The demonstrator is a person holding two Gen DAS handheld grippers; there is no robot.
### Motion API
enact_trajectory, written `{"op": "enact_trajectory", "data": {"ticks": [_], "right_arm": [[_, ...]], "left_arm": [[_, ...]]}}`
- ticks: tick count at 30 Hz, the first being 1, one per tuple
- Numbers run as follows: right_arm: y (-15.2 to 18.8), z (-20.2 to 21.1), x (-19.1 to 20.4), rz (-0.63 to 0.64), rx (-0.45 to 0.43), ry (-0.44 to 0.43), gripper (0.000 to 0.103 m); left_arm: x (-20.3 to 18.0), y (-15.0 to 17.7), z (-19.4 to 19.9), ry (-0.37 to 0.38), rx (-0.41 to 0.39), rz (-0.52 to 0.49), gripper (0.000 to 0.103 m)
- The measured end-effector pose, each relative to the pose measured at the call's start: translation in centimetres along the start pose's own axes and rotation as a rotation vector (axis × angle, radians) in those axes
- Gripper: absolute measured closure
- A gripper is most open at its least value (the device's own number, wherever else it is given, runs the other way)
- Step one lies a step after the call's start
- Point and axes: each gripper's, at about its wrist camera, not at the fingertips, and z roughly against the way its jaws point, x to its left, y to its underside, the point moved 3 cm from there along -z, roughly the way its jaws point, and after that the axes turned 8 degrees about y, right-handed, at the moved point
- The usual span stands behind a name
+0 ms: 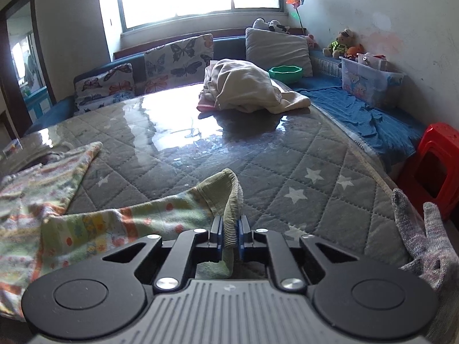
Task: Fold clothes
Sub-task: 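Grasp the ribbed cuff with the right gripper and lift the sleeve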
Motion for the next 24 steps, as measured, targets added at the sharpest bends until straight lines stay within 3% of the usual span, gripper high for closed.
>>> {"op": "enact_trajectory", "data": {"ticks": [6, 15, 24], "right_arm": [[-0.6, 1.4, 0.1, -0.042, -0.020, -0.044, 0.094], [-1.9, 3.9, 1.8, -0.105, -0.034, -0.177, 0.095], [-2.9, 6.1, 4.8, -0.085, -0.058, -0.258, 0.095]], "left_arm": [[0.2, 0.0, -0.2, -0.015, 0.014, 0.003, 0.011], [0.2, 0.0, 0.4, -0.024, 0.005, 0.002, 0.011], [1.0, 0.3, 1.3, -0.045, -0.006, 0.011, 0.010]]}}
